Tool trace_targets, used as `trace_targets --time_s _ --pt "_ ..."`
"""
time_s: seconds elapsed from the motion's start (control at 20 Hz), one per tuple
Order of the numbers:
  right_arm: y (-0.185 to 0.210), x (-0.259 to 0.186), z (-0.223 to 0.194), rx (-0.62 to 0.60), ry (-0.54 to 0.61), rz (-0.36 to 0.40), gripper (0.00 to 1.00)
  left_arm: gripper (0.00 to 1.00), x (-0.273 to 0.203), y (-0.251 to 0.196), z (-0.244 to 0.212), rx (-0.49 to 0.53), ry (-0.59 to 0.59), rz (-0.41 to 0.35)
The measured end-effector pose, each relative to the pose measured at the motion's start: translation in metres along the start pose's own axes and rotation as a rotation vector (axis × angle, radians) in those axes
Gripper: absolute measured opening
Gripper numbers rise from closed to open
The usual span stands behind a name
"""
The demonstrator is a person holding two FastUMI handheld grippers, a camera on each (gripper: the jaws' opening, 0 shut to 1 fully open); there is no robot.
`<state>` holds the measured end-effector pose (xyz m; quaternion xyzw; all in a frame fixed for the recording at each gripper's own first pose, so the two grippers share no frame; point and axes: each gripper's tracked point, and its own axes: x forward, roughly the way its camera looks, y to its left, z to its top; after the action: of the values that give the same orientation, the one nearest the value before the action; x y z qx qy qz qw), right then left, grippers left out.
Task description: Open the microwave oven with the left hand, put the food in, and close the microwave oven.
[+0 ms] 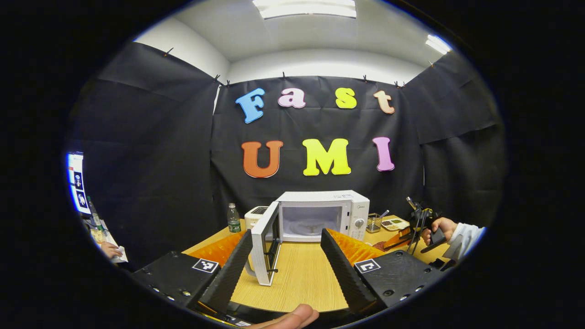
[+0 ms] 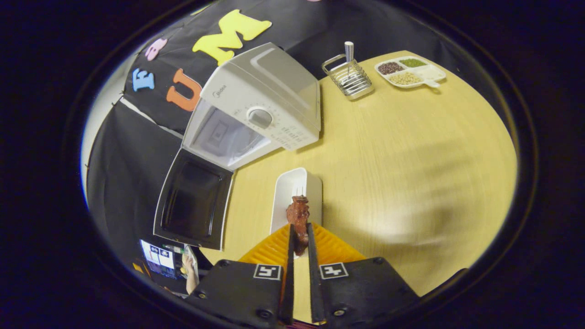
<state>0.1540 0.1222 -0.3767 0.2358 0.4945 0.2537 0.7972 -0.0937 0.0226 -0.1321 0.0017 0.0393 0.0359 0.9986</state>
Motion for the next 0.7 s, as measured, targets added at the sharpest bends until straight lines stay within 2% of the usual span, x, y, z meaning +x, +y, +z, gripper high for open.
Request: trace_targets --time_s 0.05,0.45,0.7 --pt "0.002 -0.001 0.000 -0.045 -0.007 -0.004 0.13 0.92 0.000 0.001 -0.002 -0.002 0.004 0.003" --pt "0.034 -0.025 -0.028 -0.427 -0.061 -0.162 0.10 0.92 -0.003 0.009 -0.011 -0.021 0.025 0.008" --pt "0.073 -0.044 -0.036 -0.653 -0.182 -0.275 0.11 0.92 -0.012 0.012 -0.009 -0.022 0.006 0.003"
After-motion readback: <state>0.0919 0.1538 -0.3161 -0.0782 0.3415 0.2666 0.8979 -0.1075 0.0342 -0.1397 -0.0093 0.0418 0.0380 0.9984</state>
